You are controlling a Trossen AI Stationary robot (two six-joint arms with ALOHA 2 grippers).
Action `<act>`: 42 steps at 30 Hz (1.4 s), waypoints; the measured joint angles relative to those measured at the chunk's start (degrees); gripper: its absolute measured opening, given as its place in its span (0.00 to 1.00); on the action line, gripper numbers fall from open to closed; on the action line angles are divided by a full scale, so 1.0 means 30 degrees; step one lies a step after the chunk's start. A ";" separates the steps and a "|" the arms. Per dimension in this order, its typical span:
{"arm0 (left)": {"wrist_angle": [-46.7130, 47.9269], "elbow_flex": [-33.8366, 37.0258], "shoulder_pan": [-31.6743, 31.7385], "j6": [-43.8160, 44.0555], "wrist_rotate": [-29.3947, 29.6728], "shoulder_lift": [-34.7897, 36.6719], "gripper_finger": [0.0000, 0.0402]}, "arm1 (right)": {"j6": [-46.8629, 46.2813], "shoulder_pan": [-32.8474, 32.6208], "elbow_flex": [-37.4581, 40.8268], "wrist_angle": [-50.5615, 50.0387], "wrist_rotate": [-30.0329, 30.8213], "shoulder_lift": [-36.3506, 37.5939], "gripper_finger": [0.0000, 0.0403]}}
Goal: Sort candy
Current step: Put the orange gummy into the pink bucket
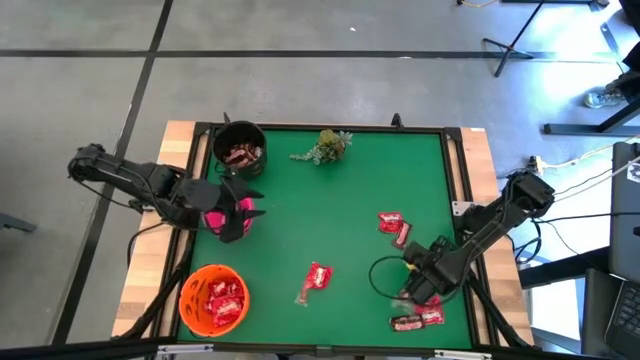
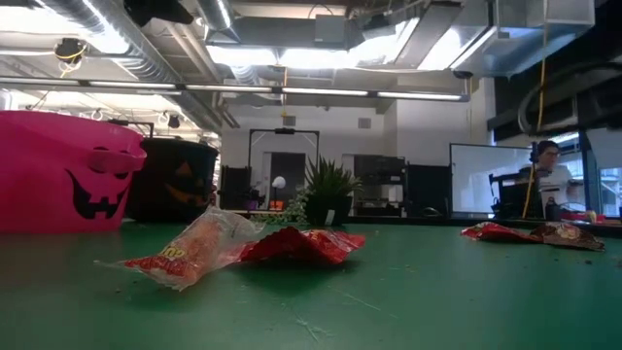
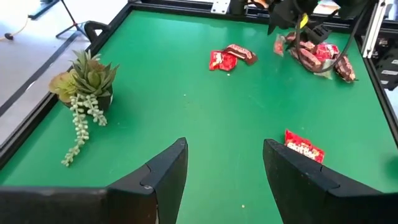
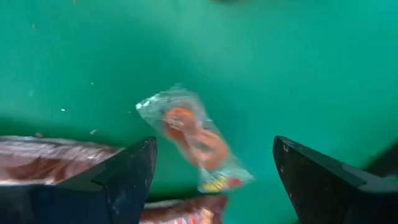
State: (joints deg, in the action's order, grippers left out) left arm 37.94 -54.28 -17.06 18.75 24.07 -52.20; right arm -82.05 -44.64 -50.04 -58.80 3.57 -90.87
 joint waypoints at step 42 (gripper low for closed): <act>-1.1578 0.0000 -0.0517 -0.4452 -0.2550 -0.6046 0.49 | 1.5664 0.3167 -0.4823 1.1412 1.3693 0.3206 0.04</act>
State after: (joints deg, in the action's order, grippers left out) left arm 3.20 -54.28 -18.61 5.40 16.42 -70.34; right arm -35.05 -35.14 -64.51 -24.56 44.65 -81.25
